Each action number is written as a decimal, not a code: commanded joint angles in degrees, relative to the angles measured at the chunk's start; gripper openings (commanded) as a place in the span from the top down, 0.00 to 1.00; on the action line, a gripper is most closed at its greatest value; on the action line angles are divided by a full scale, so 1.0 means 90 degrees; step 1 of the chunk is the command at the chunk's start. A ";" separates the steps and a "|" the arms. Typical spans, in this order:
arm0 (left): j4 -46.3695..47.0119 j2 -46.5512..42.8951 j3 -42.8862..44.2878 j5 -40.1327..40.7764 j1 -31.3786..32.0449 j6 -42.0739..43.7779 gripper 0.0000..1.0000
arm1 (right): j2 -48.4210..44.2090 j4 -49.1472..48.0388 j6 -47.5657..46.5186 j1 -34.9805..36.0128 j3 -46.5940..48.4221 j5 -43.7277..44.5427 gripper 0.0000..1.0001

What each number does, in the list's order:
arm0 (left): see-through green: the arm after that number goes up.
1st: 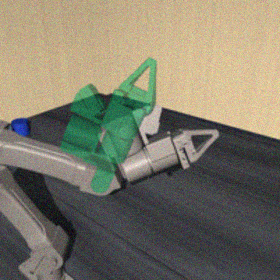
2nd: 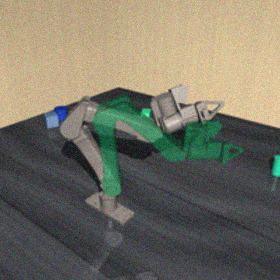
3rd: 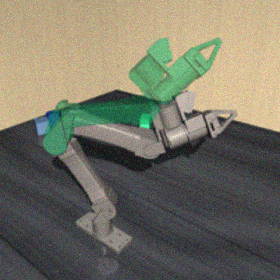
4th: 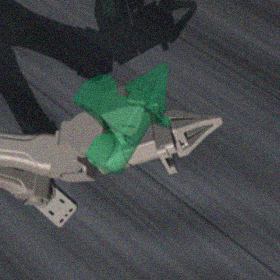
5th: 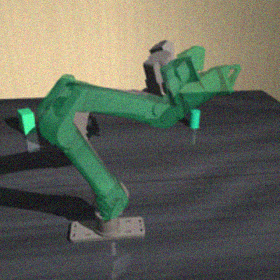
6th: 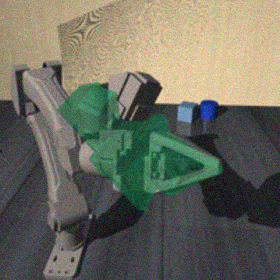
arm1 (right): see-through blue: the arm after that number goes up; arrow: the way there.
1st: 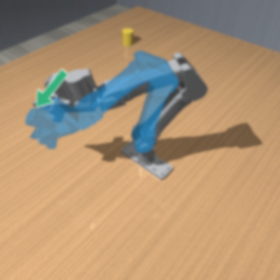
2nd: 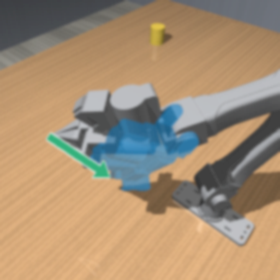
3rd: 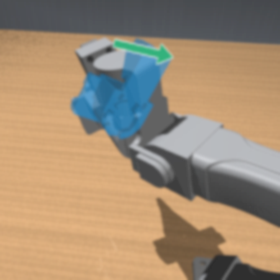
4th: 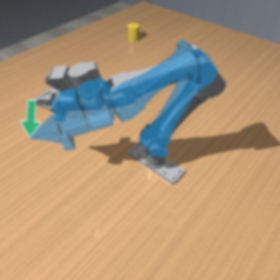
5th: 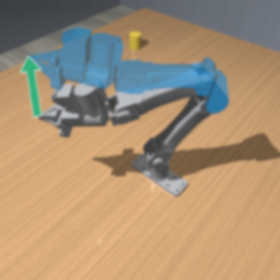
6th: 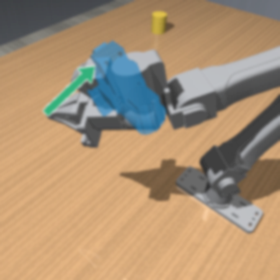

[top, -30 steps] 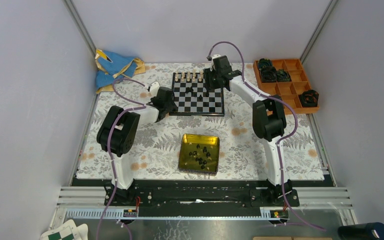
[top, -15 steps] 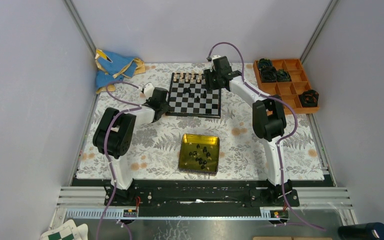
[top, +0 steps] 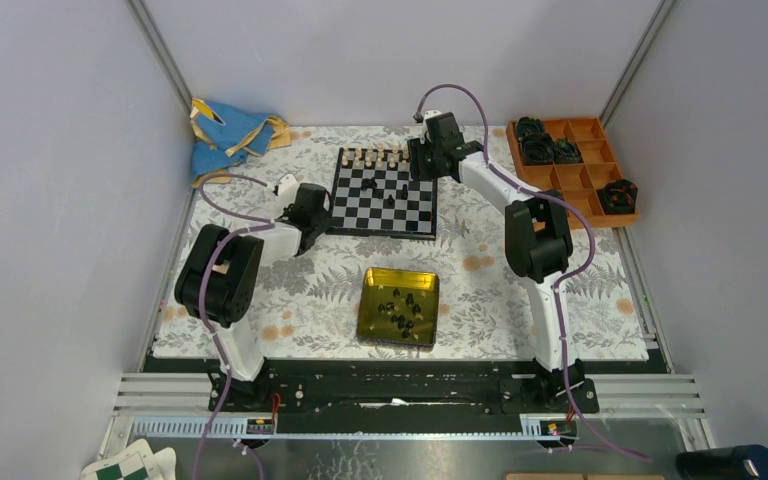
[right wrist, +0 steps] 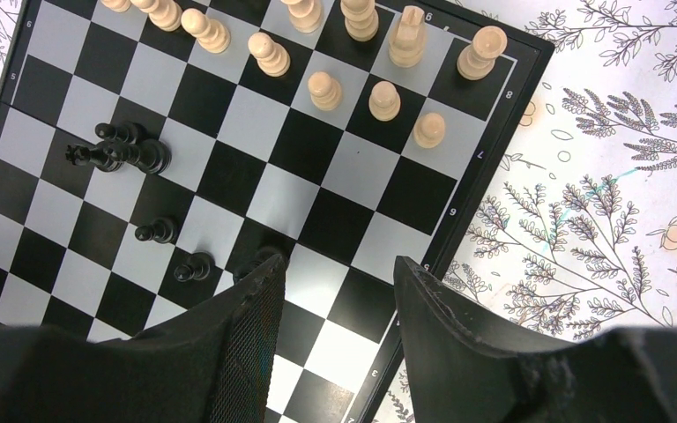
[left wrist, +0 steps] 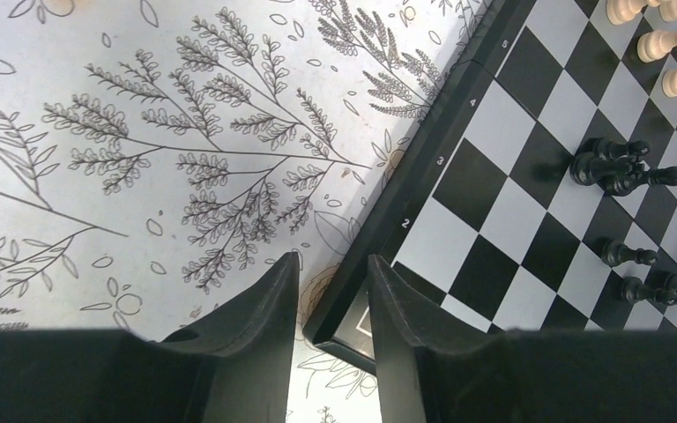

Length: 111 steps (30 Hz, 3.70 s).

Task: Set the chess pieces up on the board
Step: Move the storage box onto the chessboard, then adjust the storage box at the center of the board.

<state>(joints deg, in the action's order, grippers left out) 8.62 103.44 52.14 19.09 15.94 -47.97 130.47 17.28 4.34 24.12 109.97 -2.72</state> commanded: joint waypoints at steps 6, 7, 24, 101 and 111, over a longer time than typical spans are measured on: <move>0.0686 -0.0445 -0.0313 -0.0021 -0.0121 0.0050 0.52 | -0.0110 -0.0190 -0.0054 0.0076 0.0037 -0.0098 0.45; 0.0692 -0.0464 -0.0315 -0.0025 -0.0121 0.0055 0.51 | -0.0119 -0.0196 -0.0059 0.0083 0.0023 -0.0098 0.45; -0.0235 -0.0063 0.0141 0.0384 -0.0530 -0.0256 0.67 | -0.0316 -0.0312 -0.0107 0.0083 -0.0195 -0.0081 0.49; -0.0772 -0.0601 -0.0168 0.0191 0.0248 -0.0068 0.55 | -0.0816 -0.0128 -0.0257 0.0510 -0.0411 0.0733 0.53; -0.0688 -0.0615 -0.0196 0.0164 0.0116 -0.0129 0.46 | -0.0422 0.0113 -0.0285 0.0507 0.0028 0.0801 0.52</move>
<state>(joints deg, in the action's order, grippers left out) 2.55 99.09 50.98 18.87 17.65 -48.93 125.64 17.58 2.76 28.49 106.89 3.60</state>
